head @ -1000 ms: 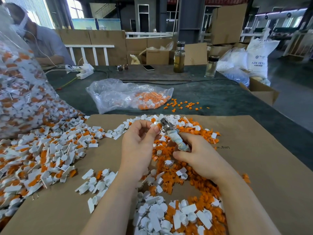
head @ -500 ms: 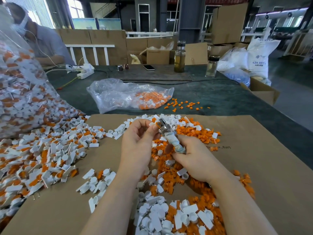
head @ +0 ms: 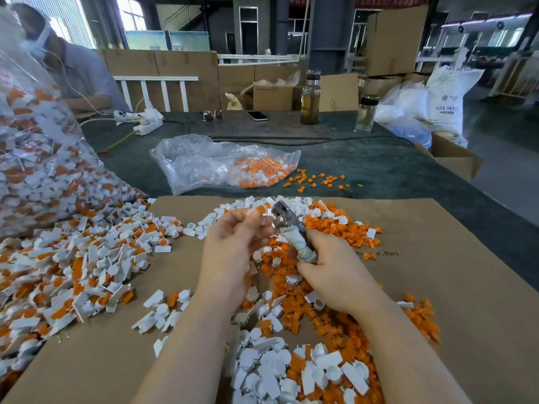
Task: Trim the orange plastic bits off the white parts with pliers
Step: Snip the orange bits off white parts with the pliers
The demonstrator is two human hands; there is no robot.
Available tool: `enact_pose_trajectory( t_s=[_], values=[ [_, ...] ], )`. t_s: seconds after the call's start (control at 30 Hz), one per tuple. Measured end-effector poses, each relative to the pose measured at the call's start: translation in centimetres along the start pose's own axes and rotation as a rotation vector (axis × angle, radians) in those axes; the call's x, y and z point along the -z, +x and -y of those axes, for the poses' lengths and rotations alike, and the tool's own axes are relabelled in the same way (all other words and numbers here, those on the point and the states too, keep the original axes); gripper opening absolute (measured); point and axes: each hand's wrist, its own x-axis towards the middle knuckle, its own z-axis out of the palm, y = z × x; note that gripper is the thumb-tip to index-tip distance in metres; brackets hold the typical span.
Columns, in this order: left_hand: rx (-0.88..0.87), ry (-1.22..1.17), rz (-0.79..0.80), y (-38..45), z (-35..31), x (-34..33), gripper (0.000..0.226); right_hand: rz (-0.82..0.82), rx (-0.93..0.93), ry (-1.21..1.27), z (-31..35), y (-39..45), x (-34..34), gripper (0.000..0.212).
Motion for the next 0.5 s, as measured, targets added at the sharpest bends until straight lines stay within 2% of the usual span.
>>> enact_pose_trajectory(
  t_s=[0.1, 0.2, 0.33, 0.5],
  values=[
    [0.174, -0.342, -0.182, 0.9, -0.7, 1.5, 0.012, -0.088, -0.022, -0.036, -0.3, 0.2, 0.1, 0.007],
    [0.246, -0.694, -0.378, 1.8, -1.4, 3.8, 0.018, -0.189, -0.073, -0.081, -0.9, 0.3, 0.3, 0.008],
    [0.212, -1.029, -0.486, 2.5, -2.0, 6.6, 0.02, -0.238, -0.143, -0.17, -1.5, 0.6, 0.4, 0.016],
    [0.138, -1.2, -0.582, 2.6, -2.4, 8.3, 0.024, -0.198, -0.182, -0.208, -1.8, 0.7, 0.5, 0.023]
  ],
)
